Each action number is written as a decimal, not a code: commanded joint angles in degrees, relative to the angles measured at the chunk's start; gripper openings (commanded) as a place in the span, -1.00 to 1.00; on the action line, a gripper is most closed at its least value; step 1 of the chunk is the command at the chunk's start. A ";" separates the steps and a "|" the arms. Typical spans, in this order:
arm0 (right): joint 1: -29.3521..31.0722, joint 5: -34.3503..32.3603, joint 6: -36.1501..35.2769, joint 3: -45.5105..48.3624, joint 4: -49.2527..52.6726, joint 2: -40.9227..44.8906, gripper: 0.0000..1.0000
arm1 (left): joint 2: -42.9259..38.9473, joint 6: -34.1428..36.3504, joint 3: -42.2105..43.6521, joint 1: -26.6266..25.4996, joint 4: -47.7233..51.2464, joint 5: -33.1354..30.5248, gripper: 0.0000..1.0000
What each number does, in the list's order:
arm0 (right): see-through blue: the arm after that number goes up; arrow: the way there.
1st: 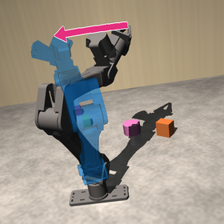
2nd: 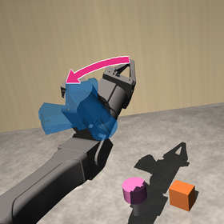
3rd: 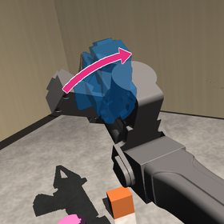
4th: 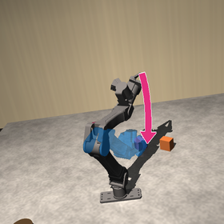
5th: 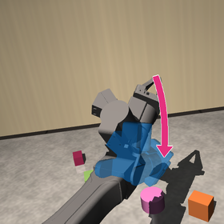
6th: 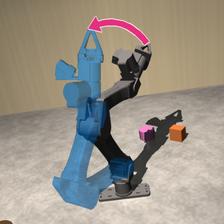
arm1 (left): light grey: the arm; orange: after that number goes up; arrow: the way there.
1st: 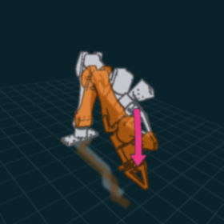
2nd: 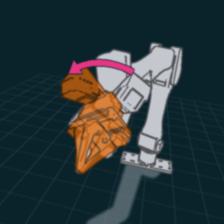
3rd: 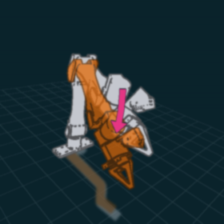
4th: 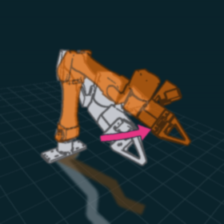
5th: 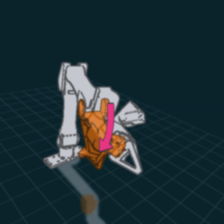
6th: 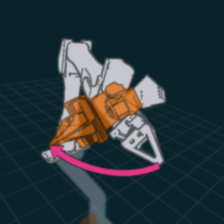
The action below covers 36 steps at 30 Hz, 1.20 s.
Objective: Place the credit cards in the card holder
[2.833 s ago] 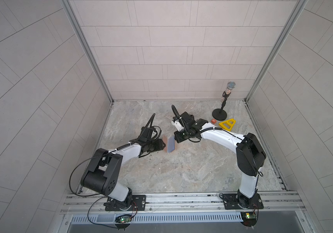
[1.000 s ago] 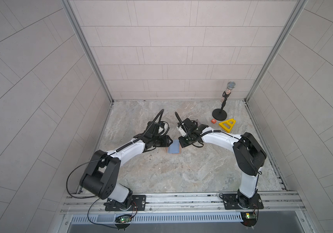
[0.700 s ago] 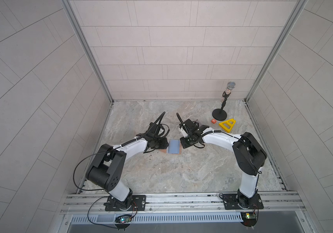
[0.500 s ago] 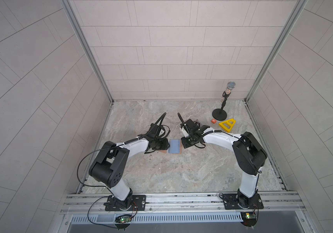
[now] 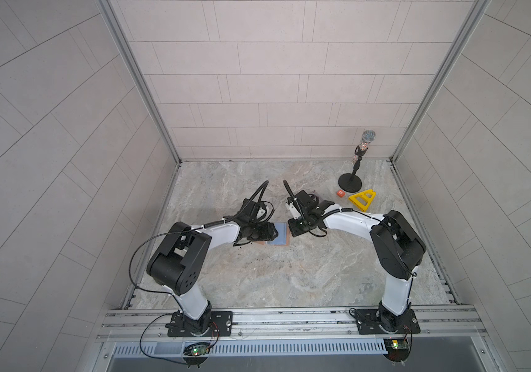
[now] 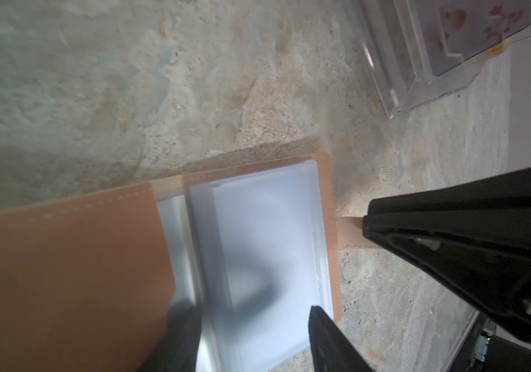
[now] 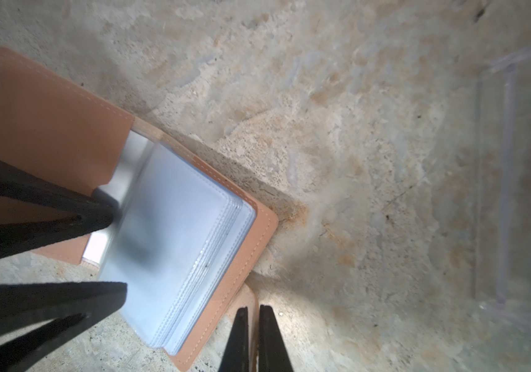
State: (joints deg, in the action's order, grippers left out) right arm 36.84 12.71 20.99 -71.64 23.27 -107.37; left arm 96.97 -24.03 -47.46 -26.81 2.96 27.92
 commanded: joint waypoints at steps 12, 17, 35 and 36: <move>-0.72 0.20 0.54 1.84 -1.02 -0.31 -1.00 | 4.95 2.82 -3.26 -3.90 5.76 -8.20 0.33; -0.98 0.97 0.88 2.10 -1.55 0.31 -1.00 | 6.43 3.80 -4.27 -5.76 8.71 -12.34 0.33; -1.99 -0.22 0.98 3.31 -1.75 0.85 -1.00 | 6.50 4.52 -4.53 -7.55 10.40 -15.93 -0.26; -2.12 -0.33 0.98 3.49 -1.77 0.93 -1.00 | 6.50 4.52 -4.33 -7.54 10.40 -16.13 -0.32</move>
State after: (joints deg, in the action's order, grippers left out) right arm 35.18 13.69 21.47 -69.08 21.12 -107.35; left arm 100.82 -19.64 -53.98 -33.78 8.91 12.10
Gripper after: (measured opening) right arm 0.060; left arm 0.361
